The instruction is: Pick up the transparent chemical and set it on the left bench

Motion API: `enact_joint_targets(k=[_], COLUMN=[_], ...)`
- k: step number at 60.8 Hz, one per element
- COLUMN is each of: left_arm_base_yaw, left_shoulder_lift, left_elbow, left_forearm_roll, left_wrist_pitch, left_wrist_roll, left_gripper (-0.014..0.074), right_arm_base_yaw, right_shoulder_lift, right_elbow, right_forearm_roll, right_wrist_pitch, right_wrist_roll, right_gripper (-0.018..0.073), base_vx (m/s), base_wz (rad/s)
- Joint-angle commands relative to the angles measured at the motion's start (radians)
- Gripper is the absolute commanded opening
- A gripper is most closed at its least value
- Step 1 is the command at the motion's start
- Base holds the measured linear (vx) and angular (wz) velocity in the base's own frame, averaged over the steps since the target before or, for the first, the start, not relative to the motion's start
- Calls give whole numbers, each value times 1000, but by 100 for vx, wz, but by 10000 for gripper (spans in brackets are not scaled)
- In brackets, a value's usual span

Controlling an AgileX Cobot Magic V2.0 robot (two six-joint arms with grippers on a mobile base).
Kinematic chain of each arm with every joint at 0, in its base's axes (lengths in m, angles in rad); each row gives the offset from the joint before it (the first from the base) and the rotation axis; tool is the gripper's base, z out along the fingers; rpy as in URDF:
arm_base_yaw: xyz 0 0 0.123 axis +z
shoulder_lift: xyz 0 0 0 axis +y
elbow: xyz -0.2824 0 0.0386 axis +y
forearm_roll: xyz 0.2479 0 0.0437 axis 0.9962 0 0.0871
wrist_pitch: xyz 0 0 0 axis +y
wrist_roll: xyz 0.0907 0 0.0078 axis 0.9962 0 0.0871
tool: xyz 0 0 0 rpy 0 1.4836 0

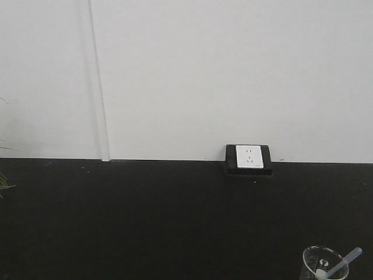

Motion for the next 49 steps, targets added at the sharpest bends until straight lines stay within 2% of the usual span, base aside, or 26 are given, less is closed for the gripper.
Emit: enact_joint_targets(k=[1,49], left_arm_base_yaw=[-2,-2], left_shoulder_lift=[-19,-19], left_elbow=[16,16], left_forearm_roll=[-1,-1], left_wrist_pitch=[-78,-78], left_wrist_roll=[-8,-8], left_gripper=[-3,-3], right_arm_base_yaw=[-6,-6], right_shoulder_lift=[-2,-2], right_elbow=[6,5], right_forearm_roll=[-1,-2], right_wrist_pitch=[-82,-87], right_wrist_roll=[-3,-11], right_gripper=[-7,-7], base_vx=[0,0], base_wz=[0,0])
